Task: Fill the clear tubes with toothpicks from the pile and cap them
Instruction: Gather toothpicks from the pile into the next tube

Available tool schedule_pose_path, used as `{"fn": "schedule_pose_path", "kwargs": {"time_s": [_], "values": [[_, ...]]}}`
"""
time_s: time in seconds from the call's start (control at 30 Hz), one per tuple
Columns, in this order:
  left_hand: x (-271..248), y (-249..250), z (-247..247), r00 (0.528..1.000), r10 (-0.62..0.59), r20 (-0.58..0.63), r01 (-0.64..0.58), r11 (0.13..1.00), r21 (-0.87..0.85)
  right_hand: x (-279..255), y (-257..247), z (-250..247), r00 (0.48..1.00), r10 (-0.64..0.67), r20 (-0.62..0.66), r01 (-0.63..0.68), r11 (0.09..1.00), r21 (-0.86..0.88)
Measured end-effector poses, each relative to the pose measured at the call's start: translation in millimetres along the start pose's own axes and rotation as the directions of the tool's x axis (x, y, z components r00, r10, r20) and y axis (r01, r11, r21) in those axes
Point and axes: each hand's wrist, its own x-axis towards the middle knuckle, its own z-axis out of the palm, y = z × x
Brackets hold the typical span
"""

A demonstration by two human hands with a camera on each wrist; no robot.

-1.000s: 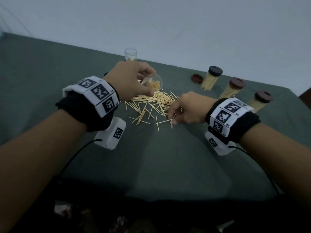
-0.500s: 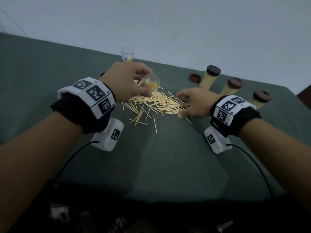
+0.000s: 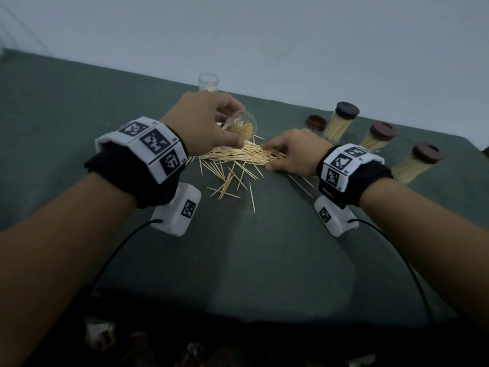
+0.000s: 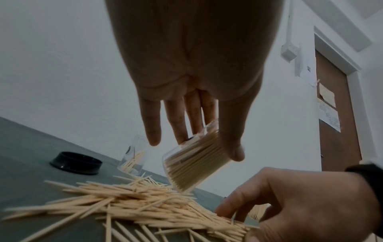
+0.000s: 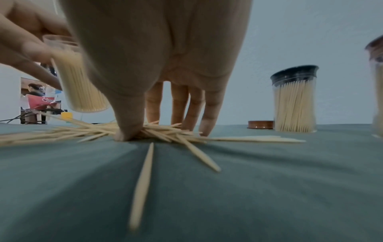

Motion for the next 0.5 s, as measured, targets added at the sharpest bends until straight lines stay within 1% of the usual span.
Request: {"fn": "schedule_pose_path", "kwargs": {"time_s": [0.23, 0.37, 0.5], "values": [[2.2, -1.1, 0.5, 1.000, -0.005, -0.007, 0.005, 1.000, -0.008, 0.9, -6.5, -2.3, 0.996, -0.052, -0.067, 0.050, 0.998, -0.026], [2.2, -0.9, 0.7, 1.000, -0.008, -0.007, 0.008, 1.000, -0.008, -2.8, -8.9, -3.9, 0.993, -0.083, -0.082, 0.081, 0.996, -0.030], [1.5, -1.0, 0.6, 1.000, -0.013, -0.008, 0.013, 1.000, -0.007, -3.2, -7.6, -3.3, 0.994, -0.077, -0.079, 0.074, 0.997, -0.039]]}}
